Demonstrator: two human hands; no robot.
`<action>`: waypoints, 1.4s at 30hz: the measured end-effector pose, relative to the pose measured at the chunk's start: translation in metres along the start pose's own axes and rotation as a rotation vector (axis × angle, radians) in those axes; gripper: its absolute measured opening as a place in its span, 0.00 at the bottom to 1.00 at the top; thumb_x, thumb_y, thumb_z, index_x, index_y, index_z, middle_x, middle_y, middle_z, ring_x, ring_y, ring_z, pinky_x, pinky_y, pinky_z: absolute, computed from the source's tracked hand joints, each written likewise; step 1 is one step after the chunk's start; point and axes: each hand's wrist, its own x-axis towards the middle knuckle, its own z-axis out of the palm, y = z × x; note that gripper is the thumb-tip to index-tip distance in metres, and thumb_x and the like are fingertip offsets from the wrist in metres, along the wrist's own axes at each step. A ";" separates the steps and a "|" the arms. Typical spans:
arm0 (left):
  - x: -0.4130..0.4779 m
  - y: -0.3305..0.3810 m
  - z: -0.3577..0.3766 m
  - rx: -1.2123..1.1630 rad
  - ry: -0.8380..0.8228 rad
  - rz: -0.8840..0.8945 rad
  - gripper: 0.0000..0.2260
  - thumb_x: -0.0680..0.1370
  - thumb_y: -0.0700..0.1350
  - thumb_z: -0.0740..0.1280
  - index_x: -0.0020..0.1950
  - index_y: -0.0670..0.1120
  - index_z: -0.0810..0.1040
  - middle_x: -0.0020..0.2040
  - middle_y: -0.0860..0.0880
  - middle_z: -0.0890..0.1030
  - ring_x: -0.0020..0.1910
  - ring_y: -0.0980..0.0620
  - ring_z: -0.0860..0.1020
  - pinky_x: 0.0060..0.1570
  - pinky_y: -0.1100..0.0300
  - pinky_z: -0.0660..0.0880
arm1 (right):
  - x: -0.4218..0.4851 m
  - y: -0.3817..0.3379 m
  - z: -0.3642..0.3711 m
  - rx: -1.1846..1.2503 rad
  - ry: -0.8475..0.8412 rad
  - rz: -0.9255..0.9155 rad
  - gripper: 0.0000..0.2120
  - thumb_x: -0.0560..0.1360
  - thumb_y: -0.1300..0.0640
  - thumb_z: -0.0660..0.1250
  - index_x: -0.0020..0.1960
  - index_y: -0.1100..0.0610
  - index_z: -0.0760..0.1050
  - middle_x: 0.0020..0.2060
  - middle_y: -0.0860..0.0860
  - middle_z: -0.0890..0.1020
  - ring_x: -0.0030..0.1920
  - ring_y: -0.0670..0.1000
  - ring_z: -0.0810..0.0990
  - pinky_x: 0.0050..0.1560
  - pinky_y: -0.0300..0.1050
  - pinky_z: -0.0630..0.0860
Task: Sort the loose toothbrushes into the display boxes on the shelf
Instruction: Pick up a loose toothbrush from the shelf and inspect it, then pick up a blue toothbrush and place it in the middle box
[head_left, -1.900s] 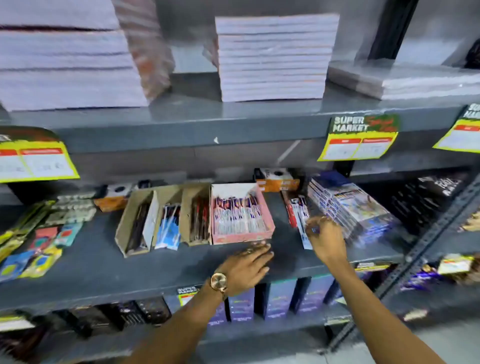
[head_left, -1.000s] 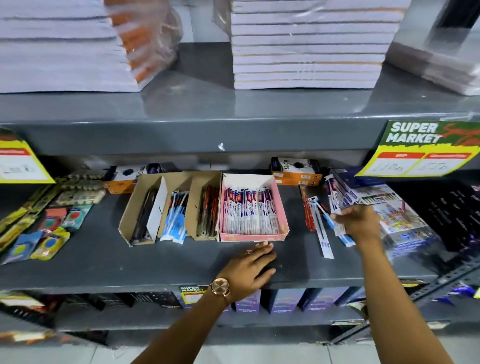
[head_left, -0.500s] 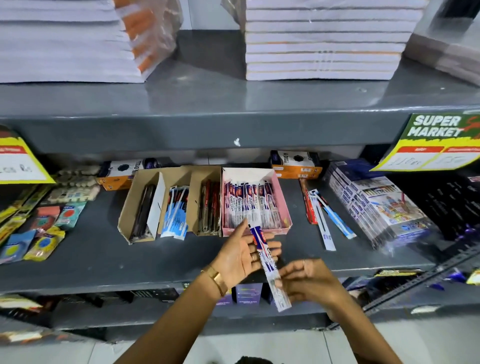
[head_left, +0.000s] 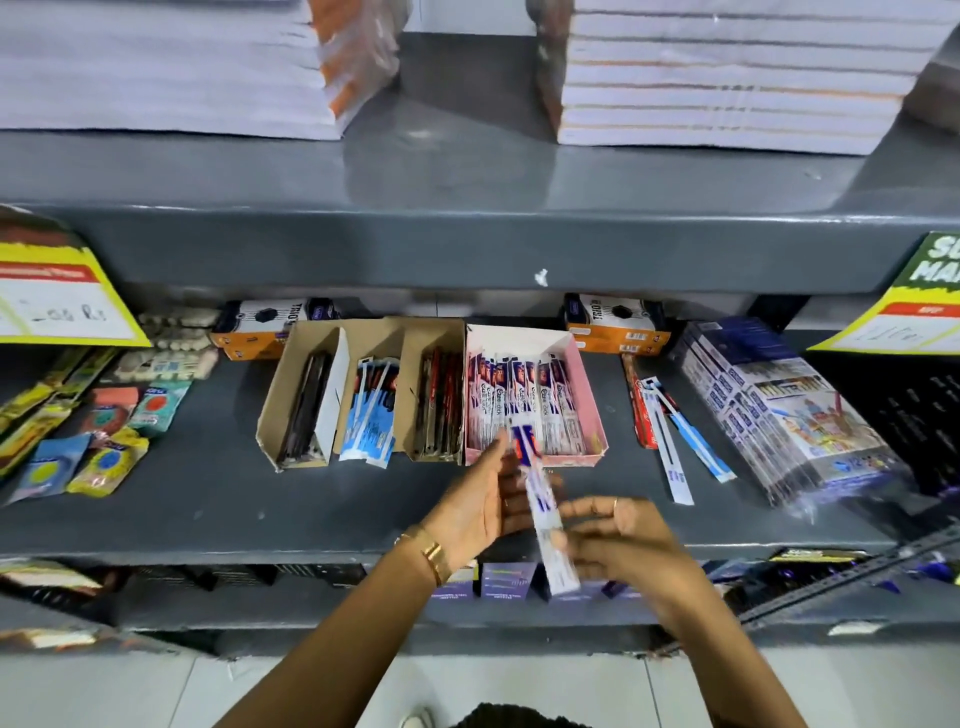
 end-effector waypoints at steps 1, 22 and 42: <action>-0.001 -0.004 -0.003 0.065 0.021 0.067 0.25 0.75 0.62 0.60 0.59 0.43 0.78 0.52 0.41 0.83 0.51 0.44 0.82 0.49 0.52 0.79 | 0.007 -0.010 -0.002 -0.002 0.029 -0.032 0.12 0.68 0.73 0.71 0.50 0.66 0.79 0.36 0.57 0.84 0.30 0.47 0.84 0.29 0.38 0.81; -0.002 -0.030 -0.042 0.949 0.243 0.743 0.08 0.76 0.45 0.65 0.52 0.48 0.82 0.48 0.53 0.84 0.48 0.60 0.81 0.49 0.66 0.76 | 0.147 -0.068 -0.010 -0.534 0.430 -0.078 0.07 0.66 0.66 0.75 0.39 0.60 0.78 0.43 0.60 0.85 0.41 0.58 0.86 0.46 0.55 0.84; 0.014 -0.048 -0.028 1.576 0.028 0.740 0.20 0.80 0.54 0.55 0.70 0.47 0.70 0.71 0.56 0.65 0.73 0.60 0.55 0.69 0.69 0.48 | 0.082 -0.008 -0.108 -0.788 0.895 0.079 0.11 0.72 0.66 0.65 0.53 0.71 0.76 0.50 0.71 0.80 0.53 0.69 0.80 0.52 0.57 0.77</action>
